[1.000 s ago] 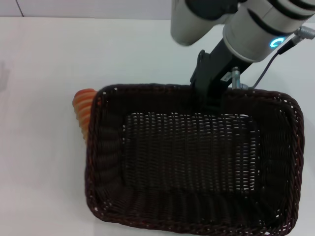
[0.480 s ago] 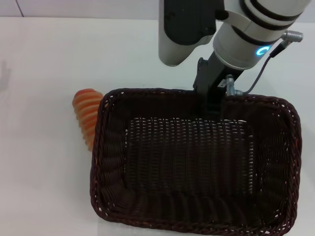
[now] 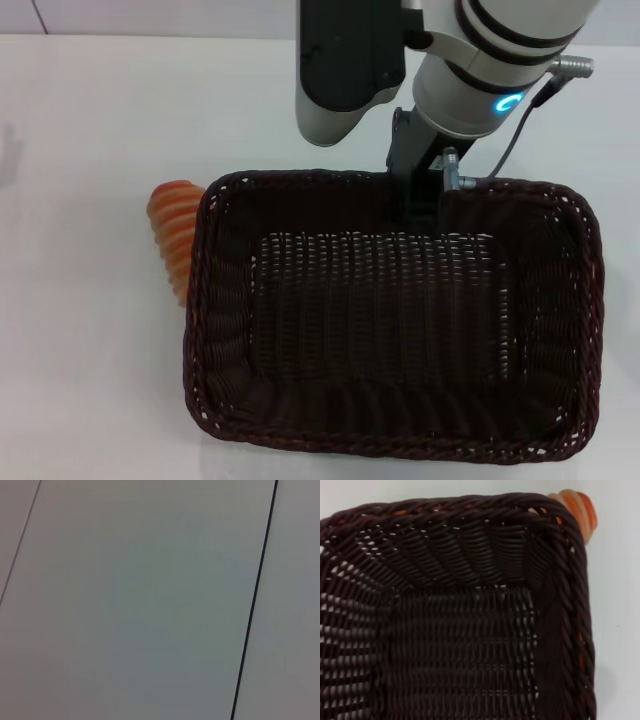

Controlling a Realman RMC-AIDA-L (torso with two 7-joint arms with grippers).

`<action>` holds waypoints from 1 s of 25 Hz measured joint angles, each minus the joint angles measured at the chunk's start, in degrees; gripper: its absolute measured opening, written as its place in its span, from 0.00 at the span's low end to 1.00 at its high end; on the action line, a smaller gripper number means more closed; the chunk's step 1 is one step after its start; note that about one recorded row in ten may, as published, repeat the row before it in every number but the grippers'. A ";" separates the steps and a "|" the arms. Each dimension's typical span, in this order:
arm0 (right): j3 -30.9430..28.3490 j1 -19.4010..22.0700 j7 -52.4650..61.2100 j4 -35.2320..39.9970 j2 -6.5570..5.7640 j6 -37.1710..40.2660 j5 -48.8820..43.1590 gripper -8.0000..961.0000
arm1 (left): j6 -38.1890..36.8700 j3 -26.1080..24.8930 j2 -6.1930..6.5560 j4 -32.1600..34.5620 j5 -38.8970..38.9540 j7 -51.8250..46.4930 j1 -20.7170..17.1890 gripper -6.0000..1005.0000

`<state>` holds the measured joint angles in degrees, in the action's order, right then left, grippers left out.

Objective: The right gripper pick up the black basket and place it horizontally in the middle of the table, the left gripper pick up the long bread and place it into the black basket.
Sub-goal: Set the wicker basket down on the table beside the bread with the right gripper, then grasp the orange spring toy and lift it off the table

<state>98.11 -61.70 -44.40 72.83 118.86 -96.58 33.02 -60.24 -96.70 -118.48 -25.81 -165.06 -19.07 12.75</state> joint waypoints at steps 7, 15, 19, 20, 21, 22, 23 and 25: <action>1.43 -0.57 0.62 0.06 0.10 0.84 -1.81 0.24 | -0.37 -0.03 0.01 0.03 0.00 -0.43 -0.35 0.84; 1.55 -0.30 1.72 2.80 0.14 3.85 -4.30 0.36 | -0.74 0.03 -0.06 0.24 0.00 -0.65 -0.37 0.84; 2.10 1.15 4.92 6.16 0.15 8.59 -10.16 0.36 | -0.77 0.11 -0.07 0.37 -0.01 -1.50 -0.36 0.84; 2.26 1.85 5.85 7.33 0.15 10.03 -12.32 0.36 | -0.79 0.09 -0.06 0.42 0.01 -1.72 -0.36 0.84; 2.40 2.89 6.79 8.81 0.15 11.89 -14.55 0.36 | -0.81 0.07 -0.05 0.45 0.00 -1.84 -0.36 0.84; 2.47 4.00 7.68 10.20 0.15 13.65 -16.69 0.36 | -0.83 0.03 -0.02 0.48 0.01 -1.91 -0.36 0.84; 2.52 6.90 9.55 13.23 0.14 17.70 -20.05 0.36 | -0.86 0.01 0.01 0.48 0.00 -1.92 -0.36 0.84; 2.53 8.38 10.40 14.35 0.14 19.52 -21.34 0.36 | -0.86 -0.03 0.05 0.47 0.00 -1.92 -0.36 0.84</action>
<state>100.64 -53.32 -34.00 87.18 119.00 -77.06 11.68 -61.10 -96.73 -118.42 -25.33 -165.06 -21.00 12.40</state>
